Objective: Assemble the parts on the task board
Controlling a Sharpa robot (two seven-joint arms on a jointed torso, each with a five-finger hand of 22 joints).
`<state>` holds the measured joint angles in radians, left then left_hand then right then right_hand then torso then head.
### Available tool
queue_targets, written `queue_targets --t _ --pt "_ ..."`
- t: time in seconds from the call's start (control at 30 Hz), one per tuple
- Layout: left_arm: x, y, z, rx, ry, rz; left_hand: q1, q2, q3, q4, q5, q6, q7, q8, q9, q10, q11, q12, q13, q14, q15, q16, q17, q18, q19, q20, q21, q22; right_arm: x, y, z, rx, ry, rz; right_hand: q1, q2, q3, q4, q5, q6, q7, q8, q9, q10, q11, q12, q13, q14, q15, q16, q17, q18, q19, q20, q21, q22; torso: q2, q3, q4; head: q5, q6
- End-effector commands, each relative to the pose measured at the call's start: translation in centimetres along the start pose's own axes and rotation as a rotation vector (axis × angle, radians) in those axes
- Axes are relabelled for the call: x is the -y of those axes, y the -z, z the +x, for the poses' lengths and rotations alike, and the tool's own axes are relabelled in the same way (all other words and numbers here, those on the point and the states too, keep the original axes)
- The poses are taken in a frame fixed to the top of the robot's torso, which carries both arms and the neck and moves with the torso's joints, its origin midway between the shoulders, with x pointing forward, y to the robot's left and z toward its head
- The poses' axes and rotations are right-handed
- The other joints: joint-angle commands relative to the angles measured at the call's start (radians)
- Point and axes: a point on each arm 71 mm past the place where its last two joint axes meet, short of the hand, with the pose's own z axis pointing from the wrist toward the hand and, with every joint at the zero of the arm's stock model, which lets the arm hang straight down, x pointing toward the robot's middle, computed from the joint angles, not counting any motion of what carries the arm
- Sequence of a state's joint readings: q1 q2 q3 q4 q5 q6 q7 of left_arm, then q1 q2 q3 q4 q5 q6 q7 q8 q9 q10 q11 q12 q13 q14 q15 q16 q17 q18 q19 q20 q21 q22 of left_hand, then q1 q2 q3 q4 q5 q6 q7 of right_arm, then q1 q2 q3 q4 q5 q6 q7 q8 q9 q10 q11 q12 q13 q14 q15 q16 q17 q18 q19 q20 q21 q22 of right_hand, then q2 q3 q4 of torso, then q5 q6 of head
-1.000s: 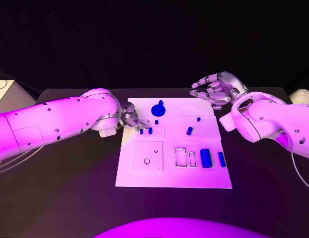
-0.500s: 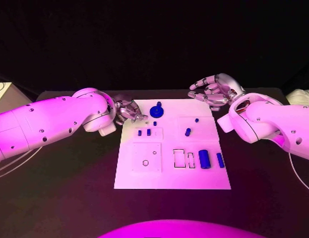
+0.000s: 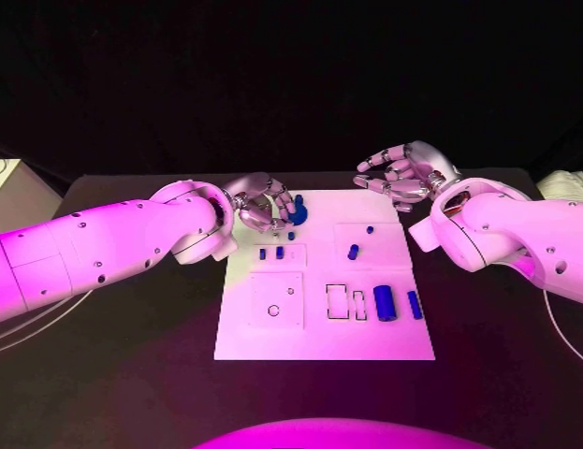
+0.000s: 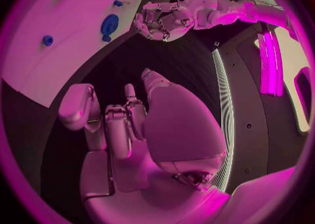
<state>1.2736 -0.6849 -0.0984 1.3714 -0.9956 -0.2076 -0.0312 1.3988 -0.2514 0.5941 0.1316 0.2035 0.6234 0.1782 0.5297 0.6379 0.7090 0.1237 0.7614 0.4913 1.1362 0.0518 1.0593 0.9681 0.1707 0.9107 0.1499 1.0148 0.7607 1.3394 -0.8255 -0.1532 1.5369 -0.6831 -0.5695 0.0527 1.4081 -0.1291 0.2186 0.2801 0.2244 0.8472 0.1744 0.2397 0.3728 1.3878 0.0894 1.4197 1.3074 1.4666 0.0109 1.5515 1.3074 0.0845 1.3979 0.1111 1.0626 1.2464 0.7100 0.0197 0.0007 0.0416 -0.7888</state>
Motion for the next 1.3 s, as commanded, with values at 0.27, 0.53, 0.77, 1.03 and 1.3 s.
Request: queue_targets --t 0.27,0.53,0.77,1.03,1.3 --pt "0.8 -1.5 0.9 0.029 -0.306 0.129 -0.005 -0.026 -0.006 -0.029 -0.008 0.053 -0.01 -0.044 -0.107 0.0 0.0 -0.049 -0.092 0.007 0.001 0.034 -0.045 0.004 0.035 0.001 0.031 0.044 -0.2 0.0 0.1 0.001 0.002 -0.034 -0.008 -0.005 0.018 -0.002 0.005 -0.012 -0.001 0.006 -0.003 -0.057 -0.001 -0.051 0.033 0.078 -0.001 -0.027 0.171 0.029 -0.034 -0.001 -0.082 -0.048 0.001 0.0005 -0.0026 -0.002 0.011" --pt "0.4 -2.4 1.6 -0.03 -0.388 0.097 -0.003 -0.029 -0.011 -0.041 -0.01 0.073 -0.018 -0.056 -0.137 0.0 -0.002 -0.063 -0.119 0.015 -0.001 0.054 -0.053 -0.002 0.058 0.0 0.054 0.074 -0.4 0.0 0.0 0.023 0.001 -0.063 -0.013 -0.023 0.063 -0.004 0.008 -0.021 -0.004 0.022 -0.002 -0.231 -0.005 -0.243 -0.177 0.027 -0.005 -0.136 0.017 0.075 -0.137 -0.004 -0.401 -0.247 0.002 0.0007 -0.0039 -0.005 0.012" --pt "0.2 -2.7 2.1 -0.095 -0.42 0.064 -0.019 -0.03 -0.036 -0.04 -0.013 0.11 -0.028 -0.074 -0.173 0.021 -0.006 -0.06 -0.144 0.037 -0.002 0.101 -0.042 -0.009 0.085 0.0 0.083 0.112 -0.5 0.0 -0.1 0.035 -0.002 -0.072 -0.018 -0.034 0.087 -0.005 0.023 -0.026 -0.005 0.028 -0.002 -0.299 -0.007 -0.341 -0.292 0.015 -0.008 -0.177 -0.025 0.085 -0.15 -0.006 -0.497 -0.31 0.002 0.0011 -0.0014 -0.008 0.01" --pt "0.1 -3.1 2.4 -0.131 -0.437 0.036 -0.019 -0.028 -0.041 -0.041 -0.013 0.123 -0.028 -0.079 -0.184 0.031 -0.007 -0.057 -0.151 0.042 -0.004 0.114 -0.038 -0.011 0.092 -0.001 0.09 0.123 -0.6 0.0 -0.1 0.039 -0.005 -0.077 -0.025 -0.045 0.114 -0.006 0.028 -0.031 -0.006 0.035 -0.001 -0.385 -0.009 -0.474 -0.45 -0.003 -0.01 -0.236 -0.081 0.098 -0.167 -0.008 -0.616 -0.389 0.001 0.0001 -0.0021 -0.008 0.007" --pt "0.0 -3.2 2.5 -0.145 -0.441 0.022 -0.02 -0.026 -0.044 -0.041 -0.012 0.13 -0.025 -0.086 -0.193 0.038 -0.006 -0.055 -0.156 0.051 -0.003 0.13 -0.031 -0.014 0.103 -0.001 0.101 0.137 -0.6 0.1 -0.1 0.04 -0.007 -0.077 -0.027 -0.046 0.117 -0.006 0.028 -0.031 -0.006 0.036 -0.001 -0.388 -0.009 -0.482 -0.461 -0.005 -0.01 -0.241 -0.086 0.098 -0.166 -0.008 -0.621 -0.392 0.001 0.0002 -0.0012 -0.01 0.007"
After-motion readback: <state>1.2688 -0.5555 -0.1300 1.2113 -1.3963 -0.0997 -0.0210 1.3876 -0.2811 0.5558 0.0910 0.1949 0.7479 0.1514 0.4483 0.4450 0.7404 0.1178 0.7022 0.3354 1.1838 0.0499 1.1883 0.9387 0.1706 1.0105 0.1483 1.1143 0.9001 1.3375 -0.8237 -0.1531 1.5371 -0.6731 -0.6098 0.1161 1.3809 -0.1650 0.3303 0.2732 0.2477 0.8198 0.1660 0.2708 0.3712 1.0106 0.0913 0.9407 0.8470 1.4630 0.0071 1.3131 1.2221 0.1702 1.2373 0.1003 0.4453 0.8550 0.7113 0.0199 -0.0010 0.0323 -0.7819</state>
